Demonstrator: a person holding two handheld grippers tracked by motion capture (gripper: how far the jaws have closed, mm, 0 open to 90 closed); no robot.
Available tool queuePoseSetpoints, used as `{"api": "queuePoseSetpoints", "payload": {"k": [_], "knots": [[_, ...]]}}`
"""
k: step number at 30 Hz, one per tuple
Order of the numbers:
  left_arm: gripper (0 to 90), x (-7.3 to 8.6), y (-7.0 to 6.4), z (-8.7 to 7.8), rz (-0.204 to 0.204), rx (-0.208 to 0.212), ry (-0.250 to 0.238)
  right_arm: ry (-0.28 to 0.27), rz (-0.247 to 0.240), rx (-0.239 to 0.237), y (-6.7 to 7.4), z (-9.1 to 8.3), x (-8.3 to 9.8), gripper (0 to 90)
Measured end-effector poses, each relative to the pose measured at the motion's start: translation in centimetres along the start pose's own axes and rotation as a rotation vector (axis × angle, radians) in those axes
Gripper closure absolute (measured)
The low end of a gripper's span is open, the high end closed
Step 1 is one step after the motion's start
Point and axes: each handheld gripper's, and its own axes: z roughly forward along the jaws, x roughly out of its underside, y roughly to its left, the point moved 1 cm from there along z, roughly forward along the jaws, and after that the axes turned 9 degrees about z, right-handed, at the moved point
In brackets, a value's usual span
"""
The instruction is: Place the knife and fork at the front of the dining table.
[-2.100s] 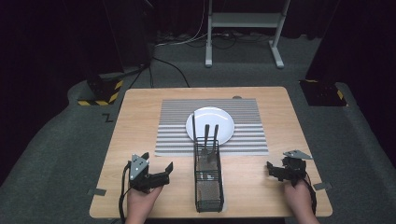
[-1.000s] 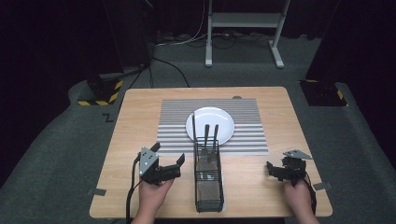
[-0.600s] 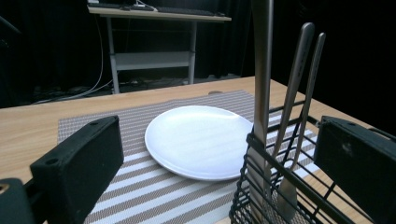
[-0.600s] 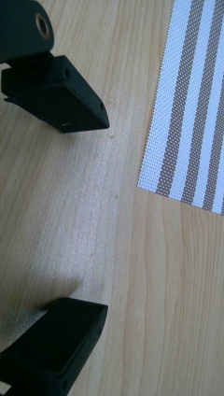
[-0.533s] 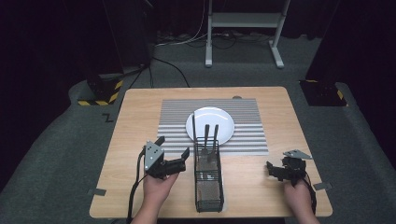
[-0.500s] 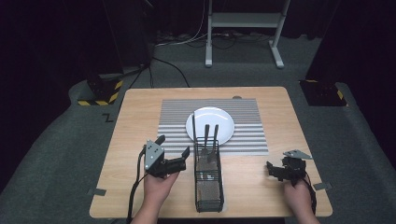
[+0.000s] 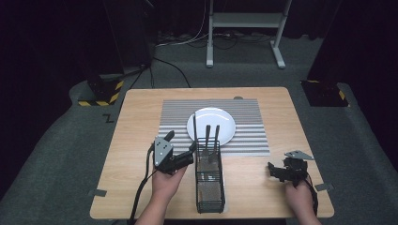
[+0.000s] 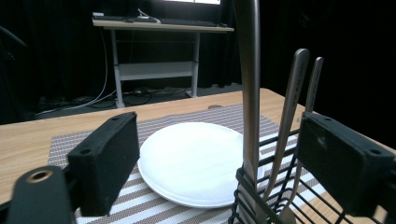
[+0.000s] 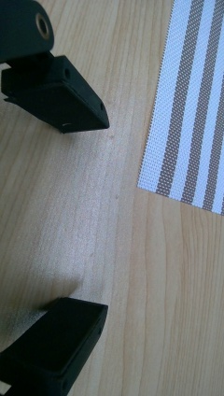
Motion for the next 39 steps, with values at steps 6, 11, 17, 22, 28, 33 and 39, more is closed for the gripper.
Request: {"api": "queuePoseSetpoints", "payload": {"k": [6,11,17,22,28,33,39], "knots": [[29.0,-0.2,-0.4,0.7,0.01,0.021,-0.004,0.0,0.0,0.0,0.0,0.0,0.0,9.7],[48.0,-0.4,-0.8,1.1,0.033,0.032,-0.027,0.0,0.0,0.0,0.0,0.0,0.0,9.7],[59.0,-0.2,-0.9,1.8,0.041,0.041,-0.006,0.0,0.0,0.0,0.0,0.0,0.0,9.7],[69.7,-0.1,-1.3,2.1,0.065,0.036,-0.005,0.0,0.0,0.0,0.0,0.0,0.0,9.7],[74.5,-0.1,-1.8,2.3,0.063,0.021,-0.001,0.0,0.0,0.0,0.0,0.0,0.0,9.7],[77.2,-0.1,-2.0,2.5,0.058,0.011,0.005,0.0,0.0,0.0,0.0,0.0,0.0,9.7],[78.1,0.1,-2.2,2.6,0.042,0.02,0.002,0.0,0.0,0.0,0.0,0.0,0.0,9.7]]}}
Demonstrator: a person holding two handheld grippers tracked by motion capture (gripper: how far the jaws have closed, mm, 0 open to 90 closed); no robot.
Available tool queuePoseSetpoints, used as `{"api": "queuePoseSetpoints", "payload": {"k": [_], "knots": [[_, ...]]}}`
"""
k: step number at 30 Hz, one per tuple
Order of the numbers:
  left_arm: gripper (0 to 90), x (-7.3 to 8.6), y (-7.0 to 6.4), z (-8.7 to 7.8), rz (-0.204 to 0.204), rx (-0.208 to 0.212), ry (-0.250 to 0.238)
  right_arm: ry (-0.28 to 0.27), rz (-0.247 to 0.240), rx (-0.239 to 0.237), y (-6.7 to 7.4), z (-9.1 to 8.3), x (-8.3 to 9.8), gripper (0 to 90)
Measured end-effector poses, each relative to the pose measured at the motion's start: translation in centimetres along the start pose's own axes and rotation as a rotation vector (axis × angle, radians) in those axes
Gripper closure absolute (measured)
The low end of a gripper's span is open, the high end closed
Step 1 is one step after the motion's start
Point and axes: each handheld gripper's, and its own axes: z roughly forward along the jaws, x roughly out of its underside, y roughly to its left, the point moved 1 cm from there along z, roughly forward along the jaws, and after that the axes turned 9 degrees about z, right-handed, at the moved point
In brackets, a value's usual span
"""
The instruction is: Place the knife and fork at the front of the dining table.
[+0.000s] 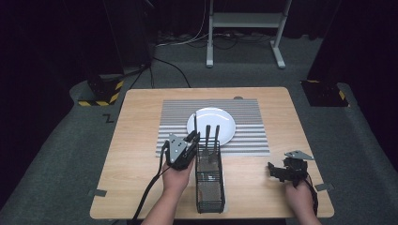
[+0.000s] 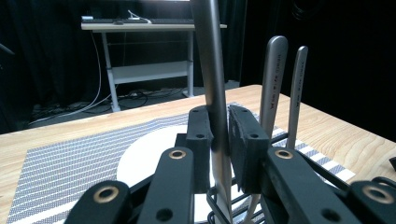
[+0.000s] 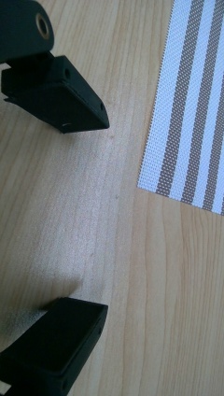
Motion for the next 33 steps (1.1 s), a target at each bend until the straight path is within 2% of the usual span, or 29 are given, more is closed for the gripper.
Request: {"api": "queuePoseSetpoints", "payload": {"k": [8,11,13,19,28,33], "knots": [[80.8,0.2,-0.1,0.0,-0.04,0.008,-0.005,0.0,0.0,0.0,0.0,0.0,0.0,9.7],[81.2,0.2,-0.3,-0.1,-0.039,0.011,-0.008,0.0,0.0,0.0,0.0,0.0,0.0,9.7],[81.4,0.1,-0.5,-0.3,-0.038,0.004,-0.01,0.0,0.0,0.0,0.0,0.0,0.0,9.7],[81.8,0.3,-0.7,-0.9,-0.069,-0.028,-0.02,0.0,0.0,0.0,0.0,0.0,0.0,9.7],[82.0,0.4,-1.4,-1.5,-0.042,-0.056,-0.052,0.0,0.0,0.0,0.0,0.0,0.0,9.7],[82.1,0.2,-1.6,-1.7,-0.045,-0.066,-0.068,0.0,0.0,0.0,0.0,0.0,0.0,9.7]]}}
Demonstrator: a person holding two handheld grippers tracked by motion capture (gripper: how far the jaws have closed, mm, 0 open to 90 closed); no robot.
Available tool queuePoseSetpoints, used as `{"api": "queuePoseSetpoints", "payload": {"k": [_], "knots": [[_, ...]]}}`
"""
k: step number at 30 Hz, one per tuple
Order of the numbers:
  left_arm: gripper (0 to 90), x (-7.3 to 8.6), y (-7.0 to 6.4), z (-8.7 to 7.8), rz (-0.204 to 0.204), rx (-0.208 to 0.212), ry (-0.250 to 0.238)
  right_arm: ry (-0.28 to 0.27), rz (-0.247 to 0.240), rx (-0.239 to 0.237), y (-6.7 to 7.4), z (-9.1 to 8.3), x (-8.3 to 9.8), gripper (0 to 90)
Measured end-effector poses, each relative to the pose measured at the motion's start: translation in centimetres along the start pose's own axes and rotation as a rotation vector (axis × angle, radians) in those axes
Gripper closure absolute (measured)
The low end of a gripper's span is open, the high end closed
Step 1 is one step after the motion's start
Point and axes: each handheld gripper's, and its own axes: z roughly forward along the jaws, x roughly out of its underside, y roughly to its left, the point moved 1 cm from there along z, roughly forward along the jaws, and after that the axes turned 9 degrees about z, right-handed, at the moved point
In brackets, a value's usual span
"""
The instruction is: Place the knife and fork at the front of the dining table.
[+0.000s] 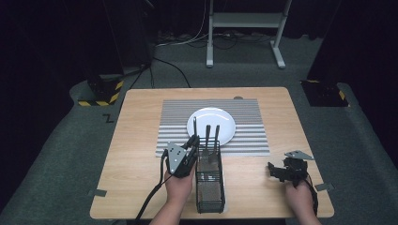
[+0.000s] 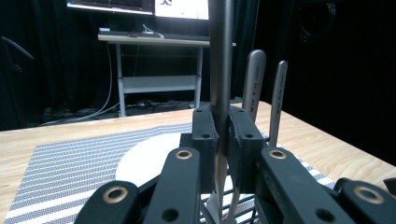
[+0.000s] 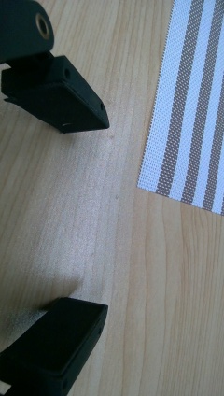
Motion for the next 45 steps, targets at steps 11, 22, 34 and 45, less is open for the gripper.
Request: {"api": "queuePoseSetpoints", "payload": {"k": [11,22,34,45], "knots": [[82.2,-0.7,0.0,-0.3,0.002,0.004,-0.038,0.0,0.0,0.0,0.0,0.0,0.0,9.7],[82.2,-2.2,-0.5,-1.0,0.038,0.016,-0.09,0.0,0.0,0.0,0.0,0.0,0.0,9.7],[82.3,-4.8,-0.7,-2.2,0.05,0.043,-0.18,0.0,0.0,0.0,0.0,0.0,0.0,9.8],[82.4,-8.1,-0.9,-3.5,0.074,0.072,-0.28,0.0,0.001,-0.001,0.0,0.0,0.0,9.8]]}}
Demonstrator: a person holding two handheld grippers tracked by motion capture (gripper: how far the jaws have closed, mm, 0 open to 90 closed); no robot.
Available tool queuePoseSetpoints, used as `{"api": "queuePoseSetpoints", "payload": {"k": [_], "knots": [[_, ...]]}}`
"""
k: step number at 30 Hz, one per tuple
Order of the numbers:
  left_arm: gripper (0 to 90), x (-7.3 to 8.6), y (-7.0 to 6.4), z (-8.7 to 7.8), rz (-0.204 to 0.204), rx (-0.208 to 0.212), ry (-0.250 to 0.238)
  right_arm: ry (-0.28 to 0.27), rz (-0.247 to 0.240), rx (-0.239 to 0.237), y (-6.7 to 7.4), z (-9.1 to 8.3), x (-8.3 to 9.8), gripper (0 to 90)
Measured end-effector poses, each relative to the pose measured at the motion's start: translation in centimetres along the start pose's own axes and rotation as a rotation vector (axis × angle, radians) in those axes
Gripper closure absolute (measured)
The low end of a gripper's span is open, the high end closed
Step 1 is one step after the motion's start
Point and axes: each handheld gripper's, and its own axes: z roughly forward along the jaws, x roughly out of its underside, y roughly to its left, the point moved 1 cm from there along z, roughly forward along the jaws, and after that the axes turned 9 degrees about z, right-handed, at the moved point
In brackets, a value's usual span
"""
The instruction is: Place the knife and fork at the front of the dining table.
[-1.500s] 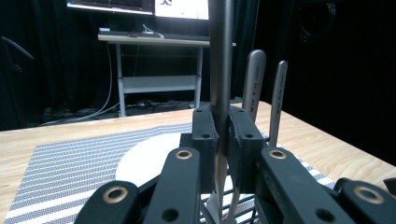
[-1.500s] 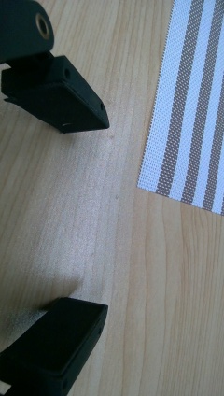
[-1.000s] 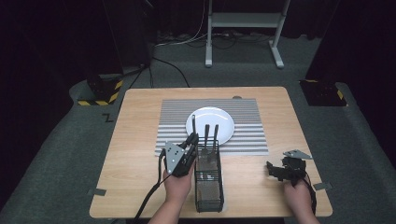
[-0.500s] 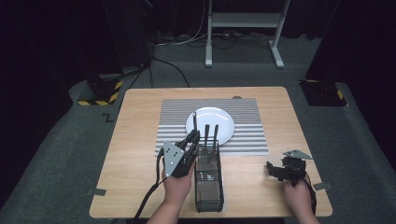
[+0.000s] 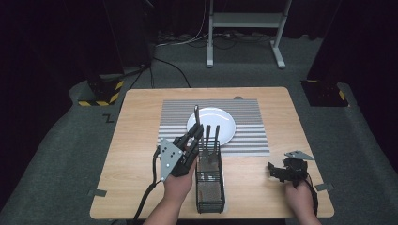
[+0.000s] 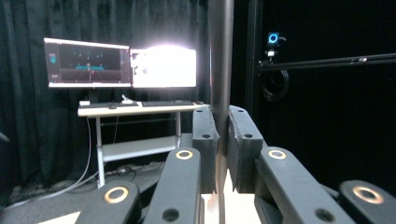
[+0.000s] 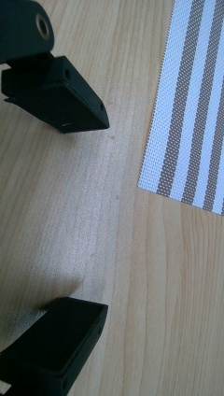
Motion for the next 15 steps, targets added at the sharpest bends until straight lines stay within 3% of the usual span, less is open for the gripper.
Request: {"api": "queuePoseSetpoints", "payload": {"k": [2,7,15], "knots": [[82.4,-0.5,0.0,-0.3,0.015,0.001,-0.016,0.0,0.0,0.0,0.0,0.0,0.0,9.9],[82.4,-1.1,0.6,-0.9,0.004,-0.01,-0.048,0.0,0.0,0.0,0.0,0.0,0.0,9.9],[82.4,-2.0,2.7,-1.9,-0.008,-0.052,-0.062,0.0,0.0,0.0,0.0,0.0,0.0,9.9]]}}
